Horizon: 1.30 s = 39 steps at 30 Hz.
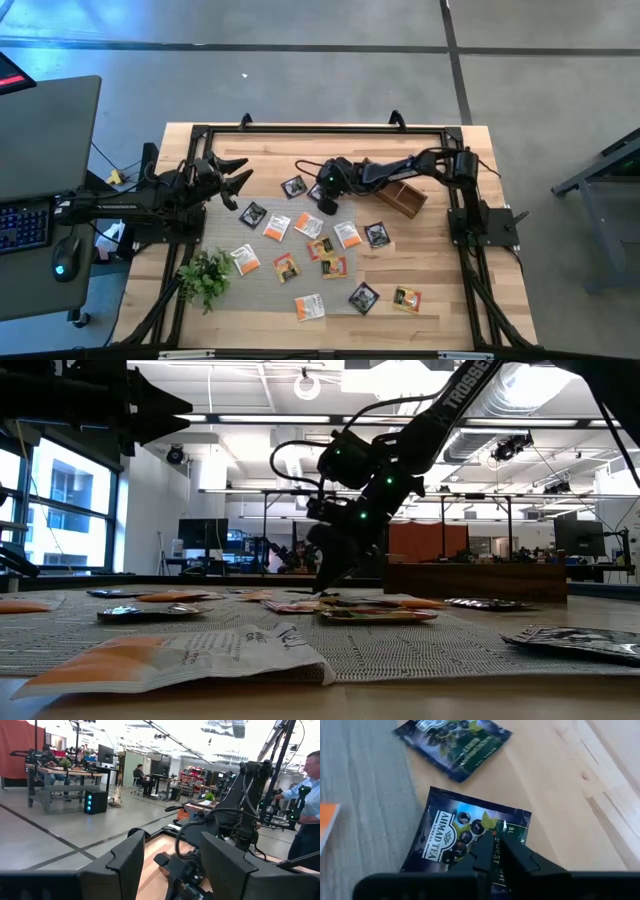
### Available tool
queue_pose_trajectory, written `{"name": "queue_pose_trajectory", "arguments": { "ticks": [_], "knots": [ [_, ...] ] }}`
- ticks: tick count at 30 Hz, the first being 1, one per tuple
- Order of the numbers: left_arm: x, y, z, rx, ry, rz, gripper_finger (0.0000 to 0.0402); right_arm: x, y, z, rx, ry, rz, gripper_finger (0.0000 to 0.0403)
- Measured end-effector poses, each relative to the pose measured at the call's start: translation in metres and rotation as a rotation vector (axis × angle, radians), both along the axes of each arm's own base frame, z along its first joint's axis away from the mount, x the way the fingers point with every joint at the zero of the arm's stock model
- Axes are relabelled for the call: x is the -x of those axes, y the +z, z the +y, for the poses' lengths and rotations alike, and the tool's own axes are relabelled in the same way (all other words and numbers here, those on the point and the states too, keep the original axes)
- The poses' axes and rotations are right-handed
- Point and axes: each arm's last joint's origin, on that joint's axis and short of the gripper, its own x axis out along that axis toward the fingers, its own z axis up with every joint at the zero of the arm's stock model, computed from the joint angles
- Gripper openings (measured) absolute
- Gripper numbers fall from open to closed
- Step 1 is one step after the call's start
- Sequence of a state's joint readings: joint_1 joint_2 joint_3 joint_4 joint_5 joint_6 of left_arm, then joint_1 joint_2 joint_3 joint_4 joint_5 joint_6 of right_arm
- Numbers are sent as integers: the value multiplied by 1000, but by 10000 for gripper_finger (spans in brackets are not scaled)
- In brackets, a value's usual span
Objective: Pick & Place Tea
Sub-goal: Put the black tea bag into the left section of the wooden organizer
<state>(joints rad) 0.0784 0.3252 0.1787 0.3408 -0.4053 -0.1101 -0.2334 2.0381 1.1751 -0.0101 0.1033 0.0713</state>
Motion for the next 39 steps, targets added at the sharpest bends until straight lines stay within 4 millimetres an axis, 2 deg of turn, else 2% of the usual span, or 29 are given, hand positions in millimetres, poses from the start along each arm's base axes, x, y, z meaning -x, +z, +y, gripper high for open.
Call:
{"name": "queue_pose_trajectory", "arguments": {
  "ticks": [8,17,28,35,39],
  "knots": [
    [0,0,0,0,0,0,188,0,25,18,37,54,-31,86],
    [0,0,0,0,0,0,188,9,16,17,-19,-114,28,127],
    [0,0,0,0,0,-1,188,32,-14,23,-65,-203,2,131],
    [0,0,0,0,0,-1,188,32,-16,26,-29,-129,-16,126],
    [0,0,0,0,0,-1,188,32,-16,27,-36,-115,-16,96]
  ]
}}
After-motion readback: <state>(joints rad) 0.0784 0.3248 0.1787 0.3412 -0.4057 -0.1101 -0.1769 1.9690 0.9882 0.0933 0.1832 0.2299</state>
